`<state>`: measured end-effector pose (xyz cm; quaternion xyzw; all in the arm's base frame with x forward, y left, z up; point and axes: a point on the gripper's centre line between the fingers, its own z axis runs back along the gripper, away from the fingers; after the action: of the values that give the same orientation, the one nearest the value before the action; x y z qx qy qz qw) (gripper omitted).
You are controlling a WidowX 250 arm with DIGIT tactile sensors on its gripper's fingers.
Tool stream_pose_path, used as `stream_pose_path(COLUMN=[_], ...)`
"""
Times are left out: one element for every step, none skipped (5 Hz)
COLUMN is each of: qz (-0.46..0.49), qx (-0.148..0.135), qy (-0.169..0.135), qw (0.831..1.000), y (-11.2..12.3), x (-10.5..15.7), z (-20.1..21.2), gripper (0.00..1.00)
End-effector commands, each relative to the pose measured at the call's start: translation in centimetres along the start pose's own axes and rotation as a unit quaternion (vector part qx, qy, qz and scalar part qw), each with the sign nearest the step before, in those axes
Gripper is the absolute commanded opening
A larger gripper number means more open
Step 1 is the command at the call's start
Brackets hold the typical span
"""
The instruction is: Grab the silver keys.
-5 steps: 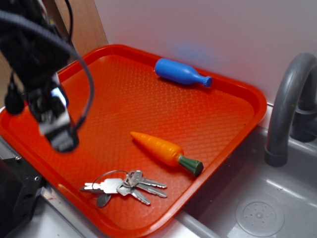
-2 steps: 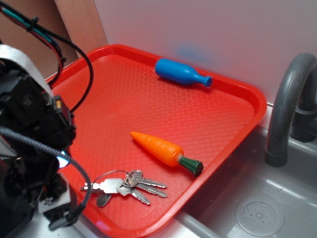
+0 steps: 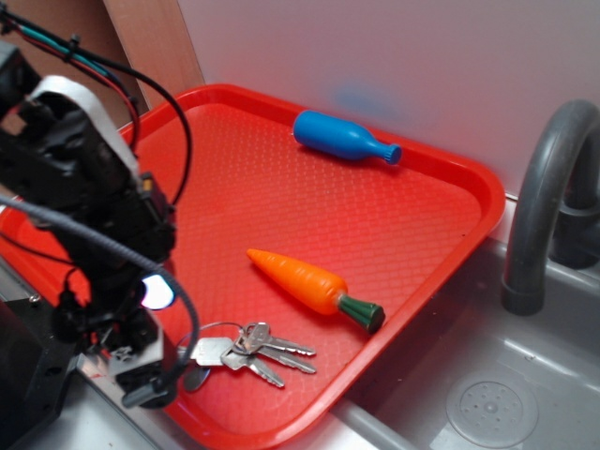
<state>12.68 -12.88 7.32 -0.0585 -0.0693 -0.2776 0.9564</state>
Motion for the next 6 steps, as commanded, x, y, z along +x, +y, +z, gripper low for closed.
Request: stream_pose_path(qz=[-0.013, -0.004, -0.005, -0.003, 0.01, 0.026], qx=[0.038, 0.043, 0.038, 0.036, 0.04, 0.054], qy=[0.011, 0.018, 0.013, 0.011, 0.007, -0.005], qw=[0.999, 0.999, 0.999, 0.999, 0.999, 0.998], y=[-0.6, -0.6, -0.8, -0.4, 0.3, 1.1], x=[1.8, 2.1, 2.1, 2.1, 2.4, 2.4], z=[-3.6, -3.7, -3.2, -2.0, -1.2, 0.4], gripper=[1.0, 0.0, 0.0, 0.0, 0.0, 0.0])
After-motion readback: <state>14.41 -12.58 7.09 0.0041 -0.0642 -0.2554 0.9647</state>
